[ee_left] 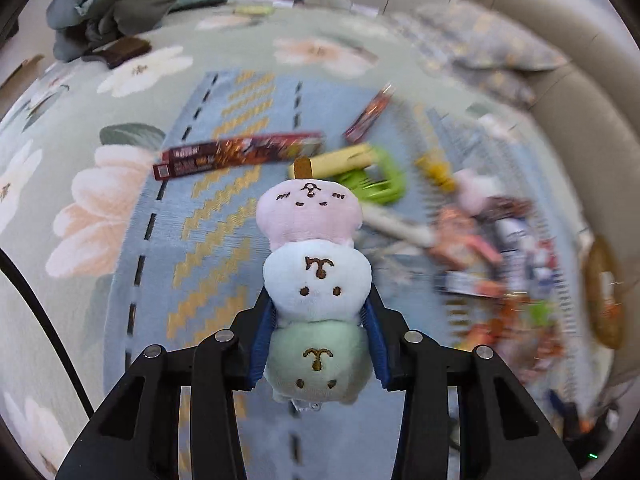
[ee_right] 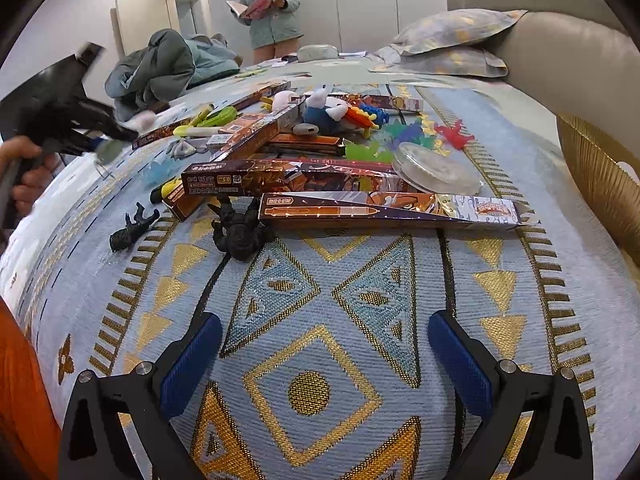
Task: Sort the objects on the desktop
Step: 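Grasp the stacked pink-white-green plush toy with the left gripper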
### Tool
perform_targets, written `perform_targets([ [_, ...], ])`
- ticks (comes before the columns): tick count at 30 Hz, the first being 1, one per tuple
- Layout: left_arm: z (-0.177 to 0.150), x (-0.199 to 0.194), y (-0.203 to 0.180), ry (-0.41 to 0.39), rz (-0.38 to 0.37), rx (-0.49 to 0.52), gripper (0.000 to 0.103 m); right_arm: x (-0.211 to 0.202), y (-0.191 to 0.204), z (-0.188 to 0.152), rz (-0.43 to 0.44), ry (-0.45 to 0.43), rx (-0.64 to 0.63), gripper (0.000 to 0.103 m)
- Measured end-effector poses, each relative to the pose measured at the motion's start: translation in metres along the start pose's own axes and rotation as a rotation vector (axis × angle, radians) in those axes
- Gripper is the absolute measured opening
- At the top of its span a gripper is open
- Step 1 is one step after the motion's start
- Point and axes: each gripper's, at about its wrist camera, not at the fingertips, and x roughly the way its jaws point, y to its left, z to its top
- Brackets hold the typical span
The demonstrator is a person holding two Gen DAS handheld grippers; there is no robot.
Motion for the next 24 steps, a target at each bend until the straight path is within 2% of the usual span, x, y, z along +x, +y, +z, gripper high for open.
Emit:
perform_targets([
  [5, -0.023, -0.072, -0.038, -0.08, -0.063, 0.006, 0.039, 0.0, -0.006, 0.002, 0.04, 0.005, 0.018, 0.103],
  [9, -0.009, -0.147, -0.08, -0.156, -0.11, 0.07, 0.039, -0.001, -0.007, 0.001, 0.052, 0.002, 0.02, 0.103],
  [12, 0.004, -0.205, -0.102, -0.203, -0.229, 0.064, 0.04, -0.001, -0.006, 0.001, 0.043, 0.007, 0.011, 0.103],
  [14, 0.006, -0.23, -0.109, -0.23, -0.296, 0.043, 0.04, 0.0, -0.005, 0.001, 0.039, 0.008, 0.008, 0.103],
  [18, 0.001, -0.242, -0.118, -0.258, -0.391, 0.038, 0.04, -0.003, -0.006, -0.001, 0.055, 0.006, 0.0, 0.103],
  [22, 0.008, -0.209, -0.118, -0.229, -0.448, -0.004, 0.04, -0.007, -0.006, -0.006, 0.083, 0.001, -0.038, 0.103],
  [24, 0.013, -0.192, -0.116, -0.253, -0.435, -0.039, 0.04, -0.008, -0.01, -0.006, 0.111, -0.005, -0.021, 0.103],
])
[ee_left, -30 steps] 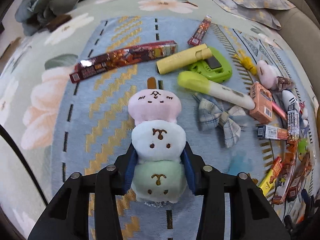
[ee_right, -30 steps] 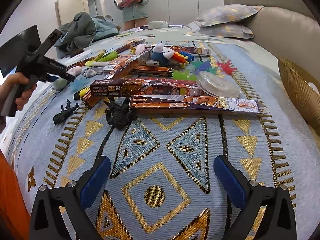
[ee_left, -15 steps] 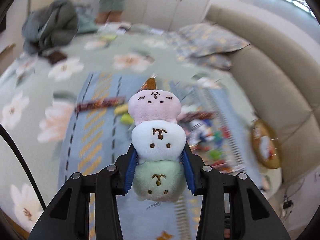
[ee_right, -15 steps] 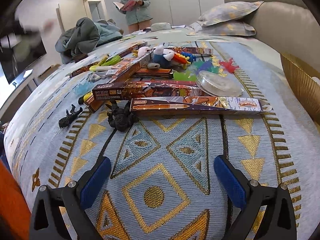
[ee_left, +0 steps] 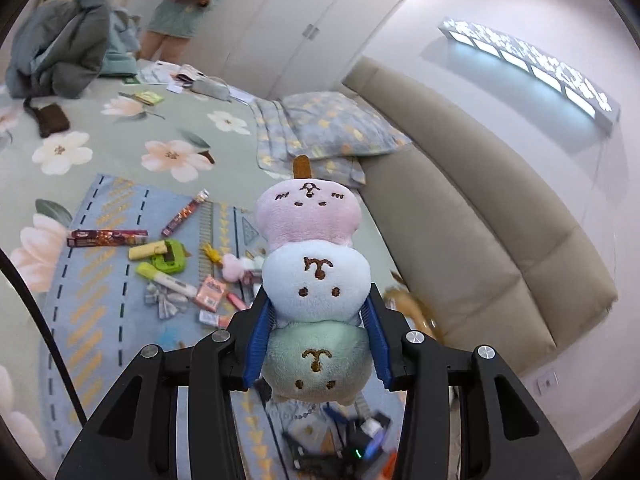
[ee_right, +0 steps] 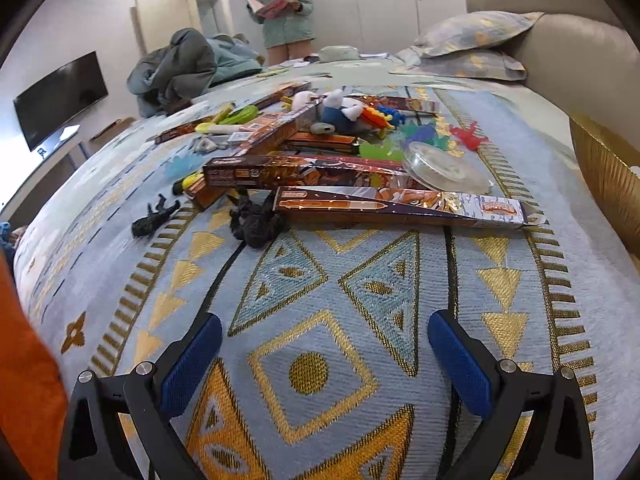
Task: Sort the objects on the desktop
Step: 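Grasp the stacked pink-white-green plush toy with the left gripper, then grasp the long brown printed snack box with the right gripper while the left holds the plush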
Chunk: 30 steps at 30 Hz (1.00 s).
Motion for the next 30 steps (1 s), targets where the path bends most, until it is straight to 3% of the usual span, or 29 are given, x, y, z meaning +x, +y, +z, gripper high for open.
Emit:
perform_targets([
  [2, -0.001, 0.021, 0.012, -0.024, 0.046, -0.024, 0.04, -0.001, -0.007, 0.002, 0.038, -0.003, 0.046, 0.103],
  [4, -0.003, 0.044, 0.023, -0.018, 0.032, -0.073, 0.04, -0.001, -0.007, 0.004, 0.043, 0.008, 0.053, 0.103],
  [10, -0.027, 0.104, 0.052, 0.015, 0.033, -0.15, 0.04, 0.006, 0.018, 0.021, -0.121, 0.201, -0.048, 0.103],
  [14, -0.04, 0.116, 0.066, 0.067, 0.079, -0.143, 0.04, -0.011, 0.013, 0.038, -0.237, 0.124, -0.086, 0.103],
  [17, -0.045, 0.111, 0.071, 0.048, 0.09, -0.123, 0.04, -0.014, -0.017, 0.061, -0.293, 0.093, -0.057, 0.103],
  [20, -0.046, 0.11, 0.077, 0.042, 0.096, -0.133, 0.04, -0.005, -0.052, 0.086, -0.263, 0.107, 0.005, 0.103],
  [23, -0.049, 0.114, 0.083, 0.055, 0.1, -0.151, 0.04, 0.007, -0.076, 0.104, -0.189, 0.146, 0.066, 0.087],
  [24, -0.049, 0.115, 0.084, 0.061, 0.097, -0.153, 0.04, 0.013, -0.083, 0.11, -0.182, 0.165, 0.082, 0.087],
  [27, -0.049, 0.113, 0.083, 0.059, 0.082, -0.155, 0.04, 0.031, -0.096, 0.11, -0.044, 0.283, 0.148, 0.084],
  [30, -0.049, 0.109, 0.084, 0.047, 0.073, -0.154, 0.04, 0.023, -0.083, 0.1, 0.058, 0.344, 0.132, 0.083],
])
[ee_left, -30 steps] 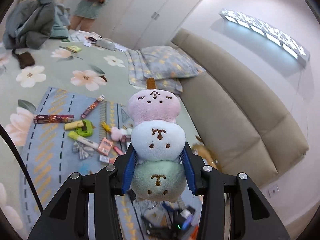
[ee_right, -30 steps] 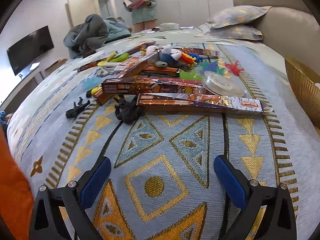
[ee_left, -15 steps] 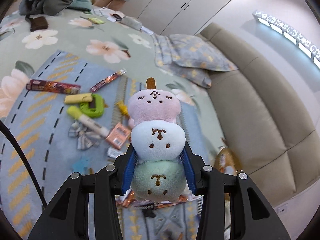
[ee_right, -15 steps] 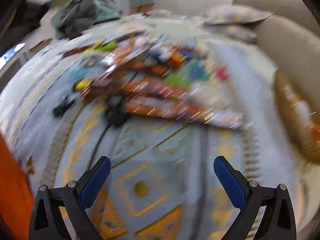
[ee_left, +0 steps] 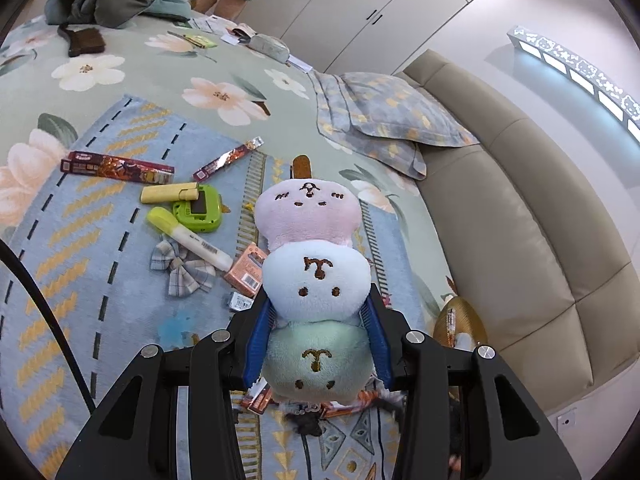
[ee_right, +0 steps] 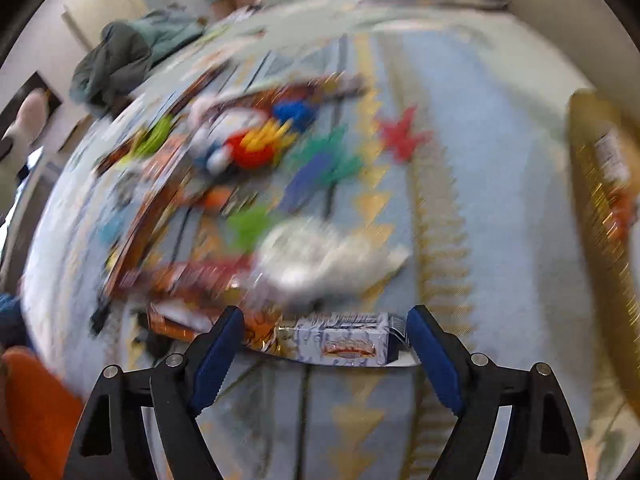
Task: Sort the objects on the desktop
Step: 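Grasp the long brown printed snack box with the right gripper while the left holds the plush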
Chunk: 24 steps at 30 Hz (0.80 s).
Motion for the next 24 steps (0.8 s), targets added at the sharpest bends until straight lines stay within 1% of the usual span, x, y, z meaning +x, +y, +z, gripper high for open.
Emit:
perform_targets([
  [2, 0.0, -0.003, 0.002, 0.0, -0.009, -0.009, 0.04, -0.009, 0.02, -0.02, 0.12, 0.061, -0.025, 0.083],
  [4, 0.0, -0.003, 0.003, 0.004, -0.021, -0.019, 0.04, -0.017, 0.039, -0.035, 0.167, 0.088, -0.052, 0.083],
  [5, 0.001, -0.004, 0.003, 0.005, -0.025, -0.021, 0.04, -0.021, 0.047, -0.04, 0.163, 0.088, -0.069, 0.083],
  [6, 0.001, -0.004, 0.003, 0.005, -0.027, -0.022, 0.04, -0.025, 0.054, -0.044, 0.139, 0.077, -0.088, 0.083],
  [7, 0.001, -0.005, 0.003, 0.004, -0.03, -0.022, 0.04, -0.031, 0.06, -0.047, 0.089, 0.053, -0.105, 0.083],
  [9, 0.0, -0.007, 0.002, -0.001, -0.035, -0.017, 0.04, -0.038, 0.067, -0.047, -0.032, 0.004, -0.143, 0.083],
  [10, 0.0, -0.008, 0.001, -0.004, -0.036, -0.011, 0.04, -0.04, 0.071, -0.045, -0.121, -0.019, -0.183, 0.083],
  [11, 0.0, -0.008, 0.0, -0.006, -0.039, -0.004, 0.04, -0.04, 0.075, -0.043, -0.175, -0.032, -0.224, 0.083],
  [13, 0.0, -0.009, -0.003, -0.012, -0.048, 0.014, 0.04, -0.034, 0.082, -0.037, -0.19, -0.02, -0.273, 0.083],
  [16, -0.001, -0.008, -0.011, -0.012, -0.041, 0.046, 0.04, -0.021, 0.091, -0.033, -0.207, -0.013, -0.327, 0.082],
  [17, -0.002, -0.007, -0.012, -0.014, -0.034, 0.056, 0.04, -0.014, 0.096, -0.032, -0.211, -0.015, -0.345, 0.078],
  [18, -0.003, -0.007, -0.014, -0.016, -0.025, 0.065, 0.04, -0.007, 0.098, -0.03, -0.209, -0.016, -0.356, 0.067],
  [19, -0.003, -0.006, -0.015, -0.019, -0.015, 0.076, 0.04, 0.0, 0.1, -0.03, -0.208, -0.019, -0.369, 0.062],
  [20, -0.004, -0.005, -0.016, -0.021, -0.006, 0.084, 0.04, 0.008, 0.102, -0.028, -0.218, -0.023, -0.376, 0.054],
  [21, -0.005, -0.004, -0.015, -0.024, 0.002, 0.089, 0.04, 0.015, 0.103, -0.027, -0.238, -0.031, -0.387, 0.048],
  [23, -0.006, 0.002, -0.011, -0.028, 0.02, 0.079, 0.04, 0.026, 0.103, -0.029, -0.255, -0.041, -0.391, 0.04],
  [24, -0.006, 0.006, -0.008, -0.018, 0.029, 0.068, 0.04, 0.027, 0.102, -0.03, -0.244, -0.053, -0.378, 0.039],
])
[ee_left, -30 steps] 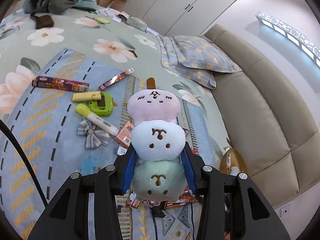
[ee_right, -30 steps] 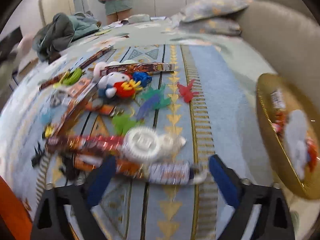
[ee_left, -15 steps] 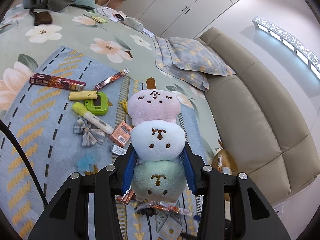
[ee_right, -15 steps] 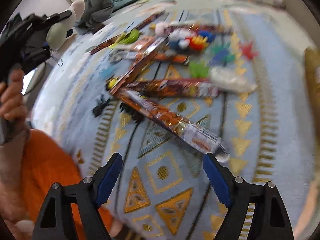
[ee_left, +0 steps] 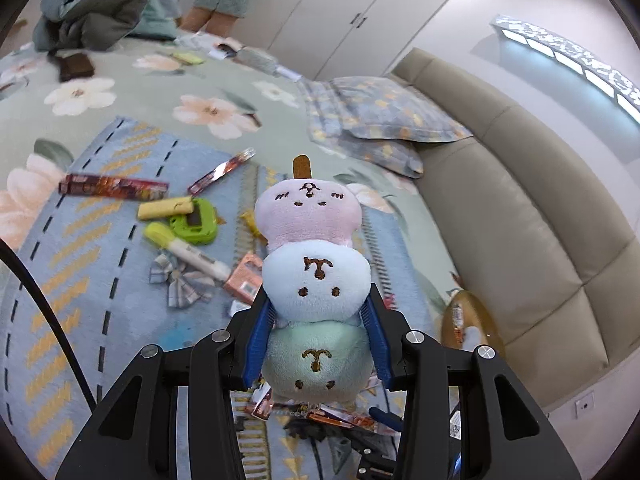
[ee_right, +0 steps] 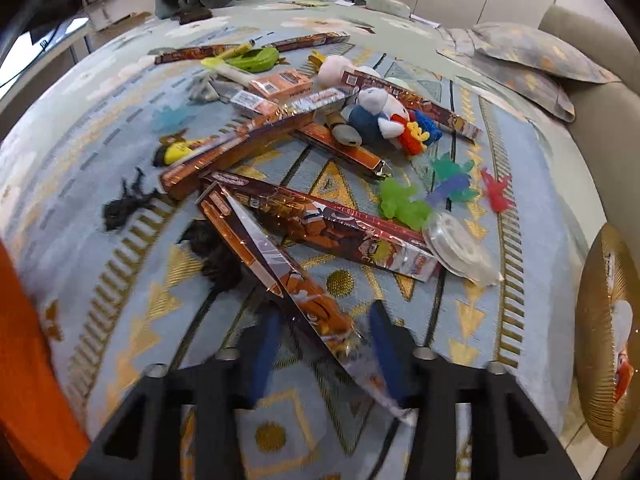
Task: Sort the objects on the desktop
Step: 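Grasp the long brown printed snack box with the right gripper while the left holds the plush, then carry the plush and box over the golden bowl and open both grippers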
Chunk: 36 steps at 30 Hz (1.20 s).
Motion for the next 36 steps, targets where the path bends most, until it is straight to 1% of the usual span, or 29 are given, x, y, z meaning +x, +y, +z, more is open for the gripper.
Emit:
perform_targets([
  [1, -0.001, 0.005, 0.003, 0.016, 0.007, -0.012, 0.04, -0.003, -0.002, -0.002, 0.015, -0.02, 0.018, 0.038],
  [3, -0.003, 0.009, 0.006, 0.029, 0.02, -0.025, 0.04, -0.014, -0.008, -0.006, 0.059, -0.049, 0.074, 0.021],
  [4, -0.004, 0.009, 0.005, 0.029, 0.024, -0.018, 0.04, -0.02, -0.012, -0.008, 0.089, -0.061, 0.111, 0.018],
  [5, -0.005, 0.008, 0.001, 0.022, 0.027, -0.003, 0.04, -0.027, -0.017, -0.011, 0.127, -0.072, 0.153, 0.017],
  [8, -0.009, 0.007, -0.015, 0.011, 0.046, 0.056, 0.04, -0.055, -0.046, -0.034, 0.327, -0.13, 0.327, 0.017],
  [9, -0.012, 0.009, -0.02, 0.014, 0.056, 0.077, 0.04, -0.06, -0.052, -0.04, 0.358, -0.143, 0.362, 0.017],
  [10, -0.015, 0.012, -0.025, 0.021, 0.069, 0.102, 0.04, -0.066, -0.064, -0.049, 0.407, -0.16, 0.419, 0.017],
  [12, -0.022, 0.02, -0.035, 0.046, 0.094, 0.144, 0.04, -0.075, -0.08, -0.063, 0.449, -0.191, 0.509, 0.017],
  [14, -0.03, 0.028, -0.044, 0.088, 0.081, 0.168, 0.04, -0.092, -0.104, -0.083, 0.484, -0.255, 0.613, 0.017],
  [15, -0.033, 0.03, -0.048, 0.106, 0.07, 0.17, 0.04, -0.103, -0.112, -0.091, 0.486, -0.288, 0.645, 0.017],
  [16, -0.037, 0.031, -0.054, 0.123, 0.052, 0.168, 0.04, -0.111, -0.12, -0.097, 0.481, -0.316, 0.667, 0.017],
  [17, -0.04, 0.031, -0.059, 0.132, 0.037, 0.171, 0.04, -0.125, -0.132, -0.105, 0.458, -0.354, 0.693, 0.017],
  [19, -0.046, 0.034, -0.076, 0.148, 0.009, 0.188, 0.04, -0.148, -0.152, -0.113, 0.387, -0.408, 0.725, 0.017],
  [21, -0.052, 0.041, -0.106, 0.159, -0.02, 0.236, 0.04, -0.174, -0.18, -0.122, 0.285, -0.469, 0.78, 0.017],
  [22, -0.054, 0.046, -0.122, 0.168, -0.049, 0.253, 0.04, -0.182, -0.191, -0.125, 0.235, -0.489, 0.811, 0.017],
  [23, -0.055, 0.054, -0.14, 0.184, -0.093, 0.254, 0.04, -0.192, -0.206, -0.129, 0.166, -0.512, 0.86, 0.017],
  [25, -0.058, 0.074, -0.176, 0.225, -0.195, 0.241, 0.04, -0.206, -0.23, -0.135, 0.071, -0.544, 0.938, 0.017],
  [26, -0.061, 0.083, -0.191, 0.237, -0.22, 0.25, 0.04, -0.21, -0.24, -0.136, 0.046, -0.56, 0.967, 0.017],
  [27, -0.065, 0.095, -0.21, 0.251, -0.244, 0.271, 0.04, -0.213, -0.249, -0.138, 0.04, -0.568, 0.981, 0.017],
  [30, -0.077, 0.125, -0.254, 0.277, -0.312, 0.317, 0.04, -0.215, -0.274, -0.138, 0.006, -0.568, 1.035, 0.017],
  [32, -0.084, 0.144, -0.276, 0.302, -0.331, 0.325, 0.04, -0.211, -0.287, -0.134, 0.011, -0.565, 1.053, 0.017],
  [34, -0.088, 0.159, -0.293, 0.313, -0.35, 0.326, 0.041, -0.207, -0.293, -0.129, -0.015, -0.549, 1.062, 0.017],
  [35, -0.089, 0.167, -0.3, 0.31, -0.353, 0.331, 0.045, -0.201, -0.297, -0.125, -0.035, -0.533, 1.065, 0.017],
  [36, -0.091, 0.175, -0.306, 0.314, -0.359, 0.333, 0.046, -0.2, -0.301, -0.127, -0.043, -0.529, 1.069, 0.017],
])
